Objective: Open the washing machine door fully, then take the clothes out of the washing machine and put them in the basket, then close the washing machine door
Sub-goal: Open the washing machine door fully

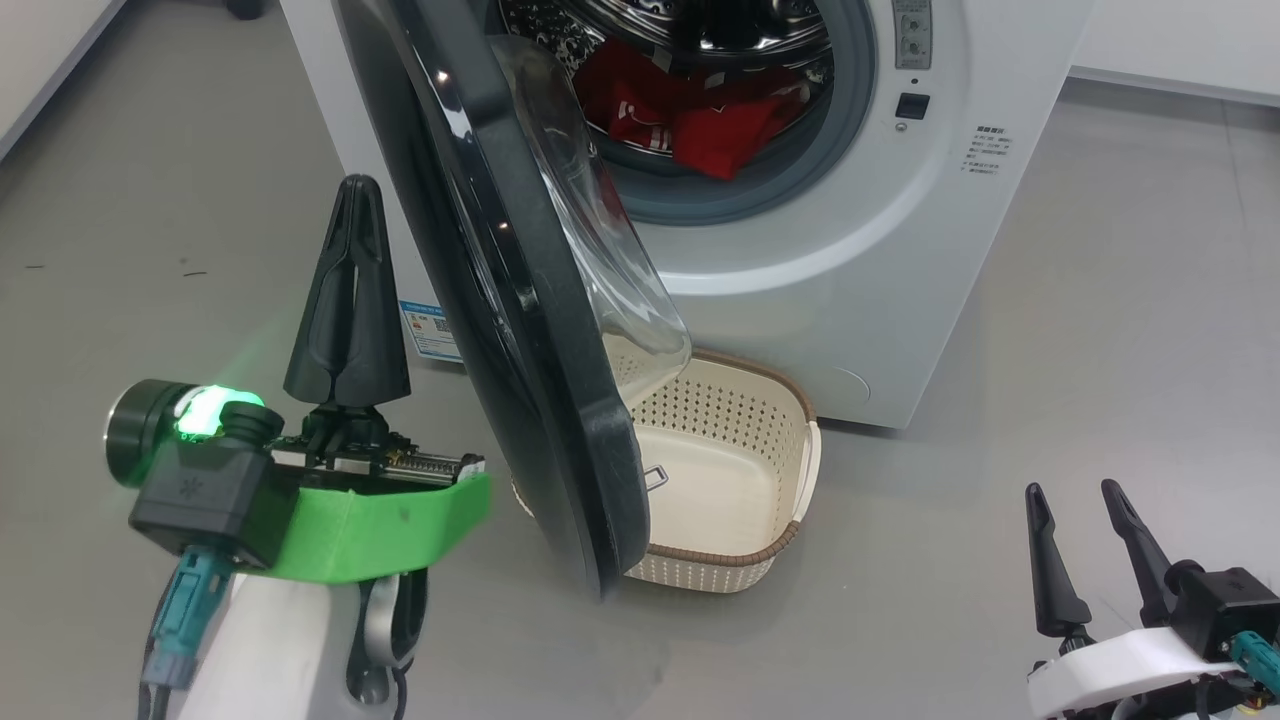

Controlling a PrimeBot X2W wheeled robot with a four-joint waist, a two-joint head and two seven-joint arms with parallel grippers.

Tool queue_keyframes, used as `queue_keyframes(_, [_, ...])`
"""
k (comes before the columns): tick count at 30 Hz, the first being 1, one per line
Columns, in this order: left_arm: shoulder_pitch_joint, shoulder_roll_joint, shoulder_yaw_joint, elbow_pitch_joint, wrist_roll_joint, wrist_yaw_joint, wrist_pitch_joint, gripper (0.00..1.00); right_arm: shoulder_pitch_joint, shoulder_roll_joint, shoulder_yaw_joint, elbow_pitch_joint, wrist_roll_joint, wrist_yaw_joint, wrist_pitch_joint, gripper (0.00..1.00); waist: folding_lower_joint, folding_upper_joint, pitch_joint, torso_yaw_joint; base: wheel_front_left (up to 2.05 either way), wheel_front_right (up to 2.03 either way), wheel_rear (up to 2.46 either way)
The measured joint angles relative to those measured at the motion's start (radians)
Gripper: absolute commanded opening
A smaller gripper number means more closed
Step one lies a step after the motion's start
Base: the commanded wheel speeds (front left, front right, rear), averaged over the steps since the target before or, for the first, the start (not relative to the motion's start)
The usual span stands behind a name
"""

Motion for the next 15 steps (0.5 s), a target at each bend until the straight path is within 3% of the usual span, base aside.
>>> queue_keyframes(9, [-0.024, 0.002, -0.179, -0.135, -0.002, 0.0, 0.0, 0.0, 0.0, 0.006, 0.0, 0.005, -0.007, 0.002, 0.0, 1.0, 0.0, 0.0, -0.006, -0.011, 0.0, 0.0, 0.0])
queue_keyframes(15, [-0.024, 0.003, -0.347, -0.119, -0.031, -0.018, 0.0, 0.0, 0.0, 0.008, 0.0, 0.011, -0.011, 0.009, 0.0, 1.0, 0.0, 0.0, -0.007, -0.018, 0.0, 0.0, 0.0])
